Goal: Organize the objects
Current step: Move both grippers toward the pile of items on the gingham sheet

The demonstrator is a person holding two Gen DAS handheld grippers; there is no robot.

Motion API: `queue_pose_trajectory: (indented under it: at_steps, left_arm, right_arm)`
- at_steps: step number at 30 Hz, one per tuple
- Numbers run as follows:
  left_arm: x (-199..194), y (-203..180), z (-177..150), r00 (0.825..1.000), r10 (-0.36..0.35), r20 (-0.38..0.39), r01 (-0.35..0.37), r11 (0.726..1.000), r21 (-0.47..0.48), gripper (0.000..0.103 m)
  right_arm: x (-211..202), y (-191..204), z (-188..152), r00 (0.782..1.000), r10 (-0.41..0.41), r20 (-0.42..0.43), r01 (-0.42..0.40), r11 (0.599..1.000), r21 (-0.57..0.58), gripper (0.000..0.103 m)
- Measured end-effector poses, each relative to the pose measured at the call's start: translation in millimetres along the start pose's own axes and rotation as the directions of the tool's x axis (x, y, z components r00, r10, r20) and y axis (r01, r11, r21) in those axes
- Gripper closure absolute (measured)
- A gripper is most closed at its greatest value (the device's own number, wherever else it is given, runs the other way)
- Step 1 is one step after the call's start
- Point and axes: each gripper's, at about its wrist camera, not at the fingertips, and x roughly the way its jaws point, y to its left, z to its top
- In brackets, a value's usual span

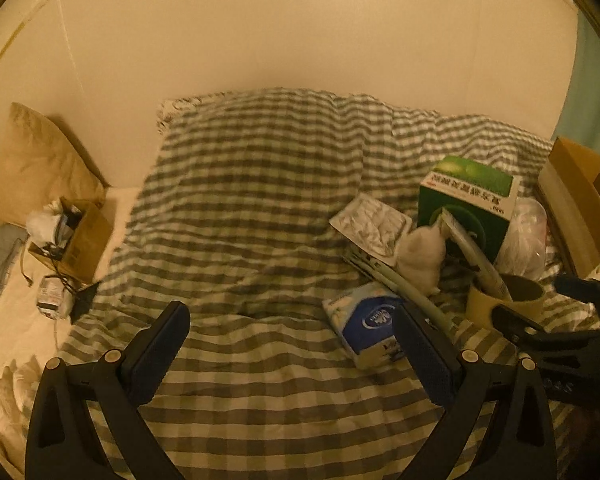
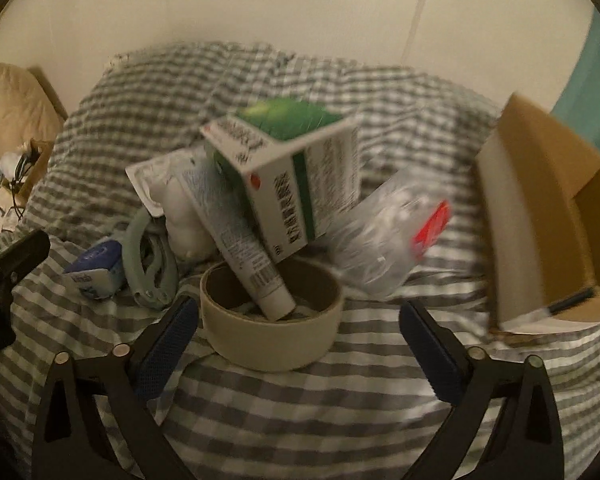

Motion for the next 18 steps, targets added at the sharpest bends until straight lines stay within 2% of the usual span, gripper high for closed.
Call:
queue_pose_trajectory:
  at_steps: [3, 5, 7, 10, 14, 18]
  left_arm:
    - [9, -7, -4, 1.000, -0.010, -0.027, 0.011, 1.000, 0.026, 0.000]
    - [17, -13, -6, 0.999, -0.012, -0.049, 0.015, 0.999, 0.050, 0.000]
    - [25, -17, -7, 0.997, -0.032, -0.076, 0.037, 0.998, 0.056, 0.000]
    - [35, -24, -8, 0.992, -0.074, -0.104, 0.080, 0.996, 0.049, 0.000]
    - [50, -37, -8, 0.987, -0.083, -0.135, 0.092, 0.994, 0.059, 0.000]
    - [65, -42, -6, 0.981, -0.098, -0.166, 0.105, 0.994, 0.036, 0.000]
  right_arm:
    - [13, -2, 1, 0.999, 0.036, -0.023, -0.035, 0.999, 0.016, 0.006]
    - [17, -1, 1, 0.998, 0.061, -0.029, -0.061, 0.998, 0.015, 0.017]
    - [15, 0, 0, 0.996, 0.090, -0.024, -0.090, 0.996, 0.011, 0.023]
    - [8, -2, -2, 0.996, 0.091, -0.007, -0.091, 0.996, 0.017, 0.024]
    - [-10, -12, 1, 0.994, 0.101, 0.035, -0.102, 0.994, 0.043, 0.024]
    - [-22, -16, 2, 0.995, 0.079, 0.065, -0.081, 0.996, 0.027, 0.024]
